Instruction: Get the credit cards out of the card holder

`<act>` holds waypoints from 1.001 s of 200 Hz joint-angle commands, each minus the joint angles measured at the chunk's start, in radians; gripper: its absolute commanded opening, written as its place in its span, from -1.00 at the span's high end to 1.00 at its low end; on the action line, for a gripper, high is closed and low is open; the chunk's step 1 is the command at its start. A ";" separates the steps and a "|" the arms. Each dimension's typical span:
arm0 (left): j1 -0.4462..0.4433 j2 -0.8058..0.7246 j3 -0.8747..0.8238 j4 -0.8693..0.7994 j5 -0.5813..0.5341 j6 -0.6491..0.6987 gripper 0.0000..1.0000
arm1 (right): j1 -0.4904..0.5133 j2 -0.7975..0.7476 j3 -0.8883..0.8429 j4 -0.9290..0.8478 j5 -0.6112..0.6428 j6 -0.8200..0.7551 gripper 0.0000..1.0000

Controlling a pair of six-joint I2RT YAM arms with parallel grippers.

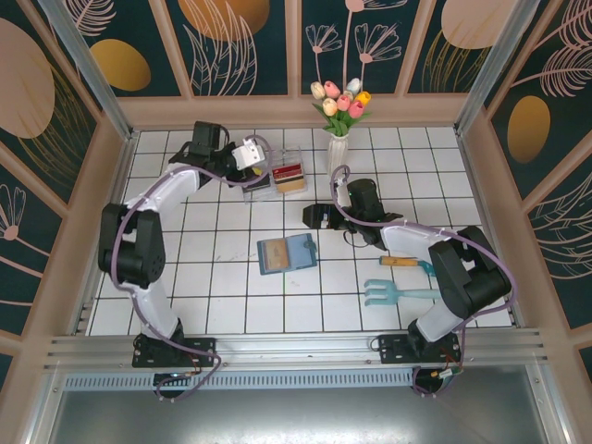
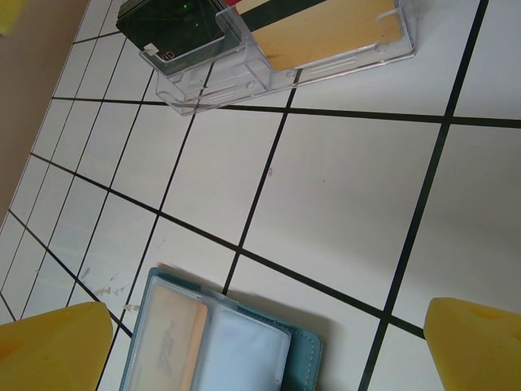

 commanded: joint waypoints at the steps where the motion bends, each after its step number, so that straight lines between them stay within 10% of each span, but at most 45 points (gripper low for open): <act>1: 0.004 -0.156 -0.114 0.239 -0.019 -0.201 0.14 | 0.006 -0.040 -0.005 0.016 0.007 0.007 -0.98; 68: 0.004 -0.483 -0.439 0.489 -0.323 -0.784 -0.28 | 0.146 -0.111 0.112 -0.239 0.256 -0.021 -0.93; 148: 0.005 -0.724 -0.700 0.384 -0.725 -1.134 -0.96 | 0.476 -0.070 0.211 -0.551 0.596 0.098 -0.90; 200: 0.005 -0.813 -0.736 0.132 -0.850 -1.498 -0.97 | 0.593 0.042 0.267 -0.615 0.600 0.306 -0.90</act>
